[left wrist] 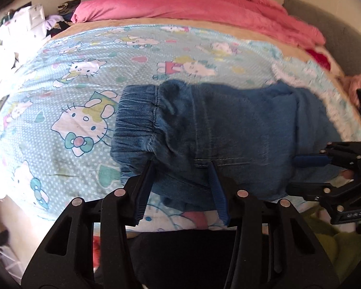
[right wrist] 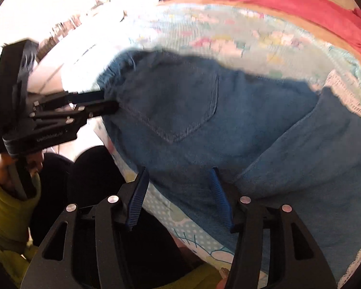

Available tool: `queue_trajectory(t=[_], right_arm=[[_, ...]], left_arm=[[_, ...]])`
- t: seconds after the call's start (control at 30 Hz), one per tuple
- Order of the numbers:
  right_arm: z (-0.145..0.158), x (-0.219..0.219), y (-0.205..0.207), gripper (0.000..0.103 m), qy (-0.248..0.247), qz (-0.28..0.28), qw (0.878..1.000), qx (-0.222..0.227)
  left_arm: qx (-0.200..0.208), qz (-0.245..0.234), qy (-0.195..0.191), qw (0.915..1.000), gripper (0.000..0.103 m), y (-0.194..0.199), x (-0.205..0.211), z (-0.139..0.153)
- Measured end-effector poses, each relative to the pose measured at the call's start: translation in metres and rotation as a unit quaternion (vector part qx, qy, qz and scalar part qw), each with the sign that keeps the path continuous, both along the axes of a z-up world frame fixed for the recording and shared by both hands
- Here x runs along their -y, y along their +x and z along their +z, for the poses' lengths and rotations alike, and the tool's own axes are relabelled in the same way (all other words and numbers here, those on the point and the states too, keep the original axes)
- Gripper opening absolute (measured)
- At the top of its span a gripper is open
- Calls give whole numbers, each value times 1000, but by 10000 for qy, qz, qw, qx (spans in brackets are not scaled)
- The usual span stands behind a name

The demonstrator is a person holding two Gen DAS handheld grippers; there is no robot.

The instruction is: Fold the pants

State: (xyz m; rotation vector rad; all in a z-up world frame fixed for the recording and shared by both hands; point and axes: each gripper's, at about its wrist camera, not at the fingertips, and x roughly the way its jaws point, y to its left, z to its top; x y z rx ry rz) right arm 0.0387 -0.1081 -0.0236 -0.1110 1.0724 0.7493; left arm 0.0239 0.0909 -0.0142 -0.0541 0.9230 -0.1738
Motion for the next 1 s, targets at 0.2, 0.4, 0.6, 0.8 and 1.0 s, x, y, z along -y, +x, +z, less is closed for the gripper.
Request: queue_trajectory(t=[0.2, 0.4, 0.6, 0.8, 1.0], right_arm=[[34, 37, 11, 52, 260, -513, 9975, 403], [49, 80, 34, 74, 205, -1249, 9896, 681], [57, 120, 64, 78, 75, -1793, 9805, 803], [50, 136, 116, 78, -106, -2098, 9755, 650], [35, 126, 167, 78, -316, -2070, 9767, 467]], left_arm=[[447, 167, -125, 9988, 47, -14, -5, 34], [583, 41, -191, 9981, 63, -18, 7, 51], [522, -278, -263, 9979, 70, -12, 36, 51], [331, -755, -352, 9960, 71, 1, 80, 40], [40, -1279, -308, 9913, 71, 16, 129, 20]])
